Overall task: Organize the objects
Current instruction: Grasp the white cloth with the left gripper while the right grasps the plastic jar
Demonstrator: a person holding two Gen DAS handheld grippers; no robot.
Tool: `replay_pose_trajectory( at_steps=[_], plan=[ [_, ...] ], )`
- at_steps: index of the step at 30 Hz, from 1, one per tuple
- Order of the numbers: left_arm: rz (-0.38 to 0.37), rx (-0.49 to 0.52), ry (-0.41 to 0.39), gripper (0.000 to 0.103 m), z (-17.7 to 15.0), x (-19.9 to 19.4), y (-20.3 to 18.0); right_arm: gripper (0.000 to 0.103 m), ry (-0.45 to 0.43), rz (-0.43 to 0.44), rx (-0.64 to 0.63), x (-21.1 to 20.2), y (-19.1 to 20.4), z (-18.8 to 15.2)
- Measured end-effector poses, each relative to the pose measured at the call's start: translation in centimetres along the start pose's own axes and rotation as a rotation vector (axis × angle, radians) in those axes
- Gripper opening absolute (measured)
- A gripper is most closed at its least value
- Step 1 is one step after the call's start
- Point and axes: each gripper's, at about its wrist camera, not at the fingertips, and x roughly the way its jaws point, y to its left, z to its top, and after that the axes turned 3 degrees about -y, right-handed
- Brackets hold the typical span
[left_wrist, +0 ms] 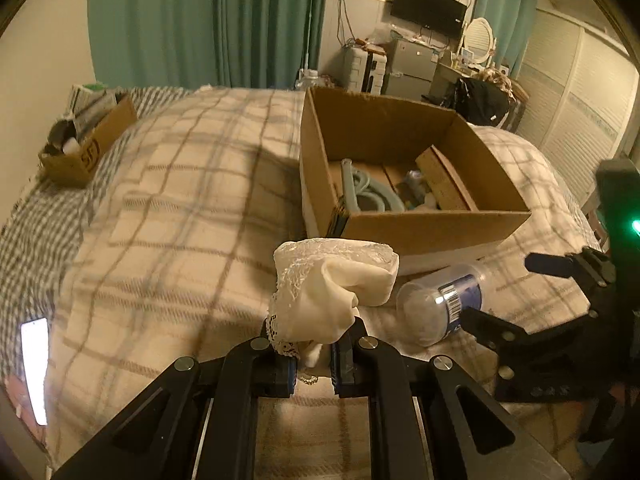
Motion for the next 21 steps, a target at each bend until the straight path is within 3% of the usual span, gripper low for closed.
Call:
replay_pose_trajectory(
  at_steps=[18,21],
  plan=[
    [-0.027,-0.004,0.040,0.012,-0.9,1.2,-0.1,0.102,0.085,0.001,0.037,4.5,0.6,-0.2],
    [-0.020,0.005,0.043,0.012,-1.0,1.0,-0.5,0.090,0.111,0.028,0.031,5.1,0.7,-0.5]
  ],
)
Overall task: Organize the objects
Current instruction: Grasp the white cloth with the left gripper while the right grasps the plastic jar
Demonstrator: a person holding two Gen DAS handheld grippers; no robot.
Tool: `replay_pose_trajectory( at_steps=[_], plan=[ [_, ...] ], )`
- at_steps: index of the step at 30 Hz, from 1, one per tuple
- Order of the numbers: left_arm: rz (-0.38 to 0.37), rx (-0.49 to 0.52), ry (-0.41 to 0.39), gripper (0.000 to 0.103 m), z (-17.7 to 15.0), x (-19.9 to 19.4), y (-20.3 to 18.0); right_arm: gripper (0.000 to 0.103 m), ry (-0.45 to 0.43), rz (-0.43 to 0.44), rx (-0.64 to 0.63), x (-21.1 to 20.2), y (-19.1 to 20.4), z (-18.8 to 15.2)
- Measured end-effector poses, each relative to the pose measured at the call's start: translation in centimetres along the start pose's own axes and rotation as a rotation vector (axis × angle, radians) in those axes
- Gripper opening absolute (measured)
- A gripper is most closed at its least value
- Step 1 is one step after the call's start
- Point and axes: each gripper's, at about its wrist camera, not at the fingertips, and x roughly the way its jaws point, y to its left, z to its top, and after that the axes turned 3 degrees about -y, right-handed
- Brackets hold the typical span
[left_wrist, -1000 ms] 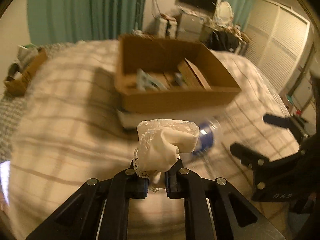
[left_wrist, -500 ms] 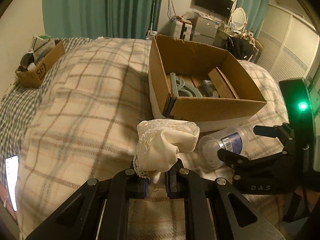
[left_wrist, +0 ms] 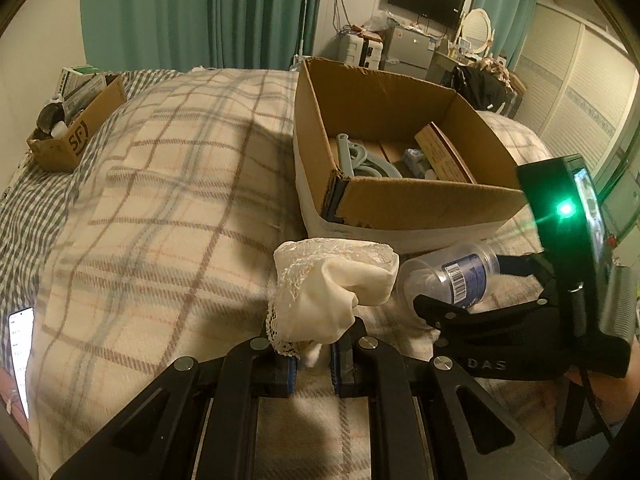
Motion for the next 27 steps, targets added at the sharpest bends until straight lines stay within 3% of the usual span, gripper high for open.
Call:
replay_pose_trajectory(
  at_steps=[10,22,27],
  plan=[
    [0.006,0.034,0.007,0.012,-0.8,-1.1,-1.7,0.089,-0.078,-0.008,-0.028,-3.7,0.2,-2.0],
    [-0.022,0.073,-0.037,0.012,-1.5,-5.6,-3.9,0.089,-0.291,-0.014,0.004,-13.8,-0.2,-4.1],
    [-0.073,0.093,-0.092,0.012,-0.6,-8.3,-4.8,0.089,-0.368,-0.039,-0.019,-18.7,0.1,-4.6]
  ],
)
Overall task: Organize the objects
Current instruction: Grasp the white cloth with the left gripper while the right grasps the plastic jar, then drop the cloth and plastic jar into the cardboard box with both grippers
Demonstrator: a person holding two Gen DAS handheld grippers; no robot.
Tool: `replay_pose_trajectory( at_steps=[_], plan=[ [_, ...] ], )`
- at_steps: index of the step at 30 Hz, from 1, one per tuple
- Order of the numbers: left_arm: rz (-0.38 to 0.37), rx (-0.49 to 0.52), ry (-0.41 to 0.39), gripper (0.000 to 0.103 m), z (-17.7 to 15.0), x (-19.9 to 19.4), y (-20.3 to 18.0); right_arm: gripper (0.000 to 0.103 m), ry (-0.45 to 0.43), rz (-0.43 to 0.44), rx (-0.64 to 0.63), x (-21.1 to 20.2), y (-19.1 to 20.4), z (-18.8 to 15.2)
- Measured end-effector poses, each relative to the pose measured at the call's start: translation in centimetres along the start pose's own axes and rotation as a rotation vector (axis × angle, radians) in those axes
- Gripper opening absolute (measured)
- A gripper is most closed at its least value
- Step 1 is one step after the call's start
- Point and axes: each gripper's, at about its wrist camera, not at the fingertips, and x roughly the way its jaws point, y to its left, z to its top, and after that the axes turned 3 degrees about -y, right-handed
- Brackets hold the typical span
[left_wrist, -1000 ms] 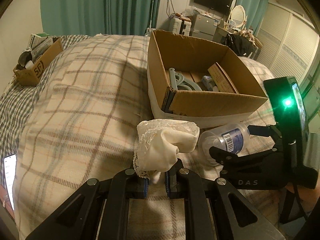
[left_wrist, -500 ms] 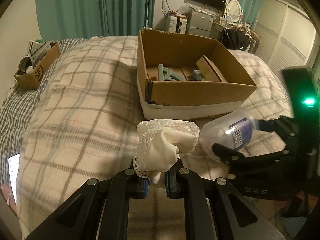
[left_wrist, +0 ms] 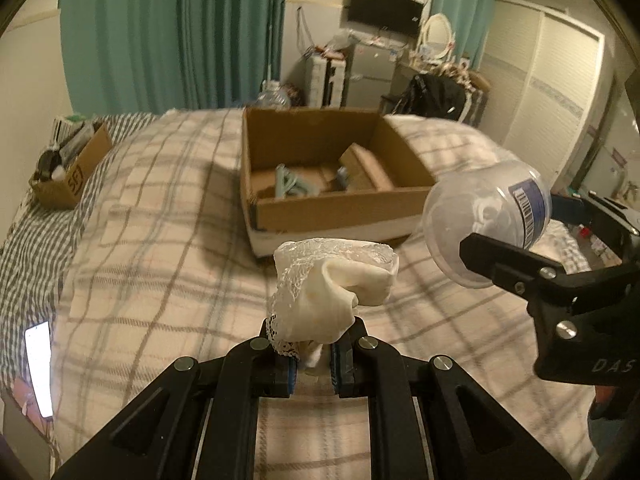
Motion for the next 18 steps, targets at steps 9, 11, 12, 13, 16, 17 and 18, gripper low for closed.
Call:
replay_pose_trajectory(
  at_steps=[9,11,12,13,16,17,18],
  plan=[
    [-0.031,0.021,-0.043,0.012,4.8,-1.0,-0.2,0.088,-0.123,-0.017,-0.026,-4.3,-1.3,4.4],
    [-0.036,0.024,-0.056,0.012,6.4,-0.6,-0.2,0.088,-0.140,-0.024,-0.030,-4.3,-1.9,5.9],
    [-0.037,0.024,-0.061,0.012,7.0,-0.4,-0.2,0.088,-0.146,-0.030,-0.032,-4.2,-2.2,6.4],
    [-0.041,0.022,-0.065,0.012,8.0,0.0,-0.2,0.088,-0.153,-0.036,-0.035,-4.1,-2.4,7.0],
    [-0.049,0.021,-0.078,0.012,10.3,1.4,0.0,0.088,-0.174,-0.044,-0.035,-3.2,-3.4,9.3],
    [-0.046,0.025,-0.084,0.012,11.0,1.9,0.1,0.088,-0.178,-0.043,-0.028,-2.5,-3.9,10.3],
    [-0.040,0.030,-0.088,0.012,11.9,2.6,0.1,0.088,-0.184,-0.047,-0.020,-1.9,-4.3,10.9]
  ],
)
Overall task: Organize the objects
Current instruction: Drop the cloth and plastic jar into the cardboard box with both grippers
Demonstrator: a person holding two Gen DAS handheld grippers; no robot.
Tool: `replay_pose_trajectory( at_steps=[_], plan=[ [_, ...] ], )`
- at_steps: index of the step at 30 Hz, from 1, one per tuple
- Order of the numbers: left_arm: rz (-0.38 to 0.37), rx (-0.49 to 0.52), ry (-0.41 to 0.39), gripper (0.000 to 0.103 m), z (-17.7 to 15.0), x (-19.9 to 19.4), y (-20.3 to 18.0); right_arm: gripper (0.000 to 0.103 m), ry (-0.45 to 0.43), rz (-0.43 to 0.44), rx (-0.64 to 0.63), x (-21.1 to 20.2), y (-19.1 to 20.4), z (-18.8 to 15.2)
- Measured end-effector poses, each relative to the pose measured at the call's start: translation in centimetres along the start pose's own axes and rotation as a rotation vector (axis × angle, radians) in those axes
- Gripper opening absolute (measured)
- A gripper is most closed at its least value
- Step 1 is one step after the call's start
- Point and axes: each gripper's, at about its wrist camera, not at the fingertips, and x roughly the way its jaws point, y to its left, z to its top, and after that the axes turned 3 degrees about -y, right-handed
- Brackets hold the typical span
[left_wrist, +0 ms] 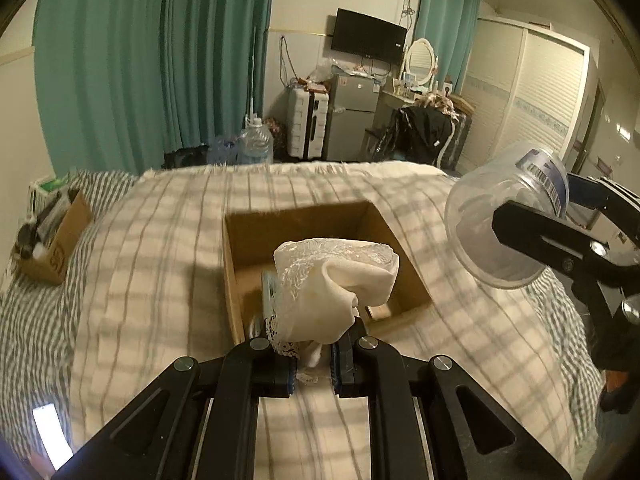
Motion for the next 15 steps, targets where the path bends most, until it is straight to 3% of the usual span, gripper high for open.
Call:
replay_pose_trajectory(
  at_steps=[8,15],
  plan=[
    [-0.006,0.011,0.009,0.012,3.0,6.4,1.4,0.088,0.006,-0.005,0.063,8.4,-2.3,2.8],
    [-0.026,-0.041,0.088,0.012,2.2,12.9,3.5,0.088,0.100,0.011,0.053,16.4,-2.7,1.0]
  ],
)
